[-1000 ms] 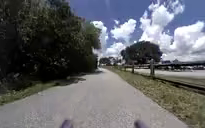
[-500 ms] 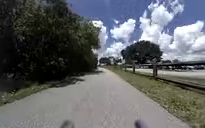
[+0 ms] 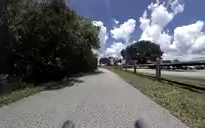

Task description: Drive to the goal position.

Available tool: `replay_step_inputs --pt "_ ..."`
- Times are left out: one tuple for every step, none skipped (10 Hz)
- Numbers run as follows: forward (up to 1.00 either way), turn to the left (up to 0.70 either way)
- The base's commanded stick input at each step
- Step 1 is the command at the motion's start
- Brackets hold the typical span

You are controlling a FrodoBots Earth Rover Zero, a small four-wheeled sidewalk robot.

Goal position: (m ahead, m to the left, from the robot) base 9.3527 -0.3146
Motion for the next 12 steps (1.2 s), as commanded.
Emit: replay_step_inputs --pt "0.50 0.00" --pt "0.50 0.00" --pt "0.50 0.00" --pt "0.50 0.00" --pt "0.50 0.00" --pt "0.50 0.00" --pt "0.50 0.00" --pt "0.50 0.00" --pt "0.50 0.00" --pt "0.50 0.00" --pt "0.50 0.00" --pt "0.50 0.00"
